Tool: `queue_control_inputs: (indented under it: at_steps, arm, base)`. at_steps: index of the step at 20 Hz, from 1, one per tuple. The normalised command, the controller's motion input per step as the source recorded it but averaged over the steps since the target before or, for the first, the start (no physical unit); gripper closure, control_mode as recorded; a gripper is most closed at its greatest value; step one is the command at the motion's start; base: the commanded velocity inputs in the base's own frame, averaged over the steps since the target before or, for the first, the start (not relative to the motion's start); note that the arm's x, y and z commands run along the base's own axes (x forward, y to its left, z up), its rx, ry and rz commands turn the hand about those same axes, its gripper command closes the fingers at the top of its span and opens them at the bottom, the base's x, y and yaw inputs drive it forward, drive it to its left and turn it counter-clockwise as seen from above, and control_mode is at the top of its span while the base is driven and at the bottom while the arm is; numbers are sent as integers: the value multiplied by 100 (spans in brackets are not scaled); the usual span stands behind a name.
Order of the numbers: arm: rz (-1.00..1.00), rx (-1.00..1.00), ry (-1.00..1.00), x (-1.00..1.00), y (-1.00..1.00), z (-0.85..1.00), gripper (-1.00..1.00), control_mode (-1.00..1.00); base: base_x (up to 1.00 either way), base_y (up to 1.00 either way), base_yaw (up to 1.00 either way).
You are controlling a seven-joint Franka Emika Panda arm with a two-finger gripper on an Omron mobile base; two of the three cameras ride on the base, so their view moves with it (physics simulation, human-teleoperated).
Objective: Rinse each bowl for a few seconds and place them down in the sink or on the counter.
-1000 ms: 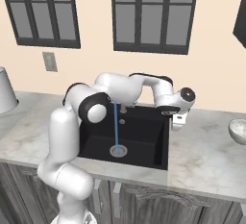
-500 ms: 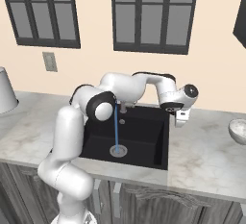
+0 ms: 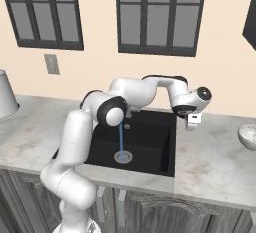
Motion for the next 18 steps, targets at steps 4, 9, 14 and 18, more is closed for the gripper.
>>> queue_control_inputs:
  at_steps: [4,9,14,18]
  arm:
    - [0,0,0,1,-5,-15,100,-100]
    - [0,0,0,0,0,-25,100,-100]
    - [0,0,0,0,0,-29,100,-100]
    - [0,0,0,0,-7,-20,100,-100]
  base:
    - [0,0,0]
    - [0,0,0]
    - [0,0,0]
    - [0,0,0]
